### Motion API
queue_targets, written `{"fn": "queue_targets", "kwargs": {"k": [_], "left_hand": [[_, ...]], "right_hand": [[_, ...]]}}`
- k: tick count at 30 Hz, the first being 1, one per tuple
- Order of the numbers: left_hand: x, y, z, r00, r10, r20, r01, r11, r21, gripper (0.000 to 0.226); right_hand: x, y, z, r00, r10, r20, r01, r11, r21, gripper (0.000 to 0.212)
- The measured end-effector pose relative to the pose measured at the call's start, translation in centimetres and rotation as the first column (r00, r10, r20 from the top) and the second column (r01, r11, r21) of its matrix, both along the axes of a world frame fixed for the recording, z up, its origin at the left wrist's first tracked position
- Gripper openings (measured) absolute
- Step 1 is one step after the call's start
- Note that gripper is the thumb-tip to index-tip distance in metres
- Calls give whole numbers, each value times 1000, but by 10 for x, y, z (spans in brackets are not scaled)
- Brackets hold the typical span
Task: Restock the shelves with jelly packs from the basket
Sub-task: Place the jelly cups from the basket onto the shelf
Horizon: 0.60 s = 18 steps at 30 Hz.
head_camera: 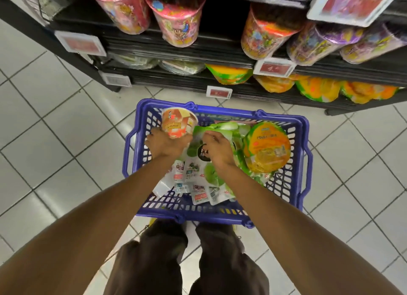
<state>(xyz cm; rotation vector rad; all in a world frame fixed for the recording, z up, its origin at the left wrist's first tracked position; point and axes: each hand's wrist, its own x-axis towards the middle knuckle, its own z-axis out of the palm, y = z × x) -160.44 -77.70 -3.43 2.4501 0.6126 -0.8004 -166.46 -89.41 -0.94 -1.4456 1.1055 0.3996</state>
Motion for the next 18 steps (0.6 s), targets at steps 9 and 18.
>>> {"fn": "queue_targets", "kwargs": {"k": [9,18], "left_hand": [[-26,3,254,994,85,75,-10,726,-687,57],[34,32,592,981,5,192,167,467,-868,61]], "right_hand": [[3,-9,230,957,-201,211,122,934,337,67],[37,-5,548,792,-67,607,-82,973,214,43]]}}
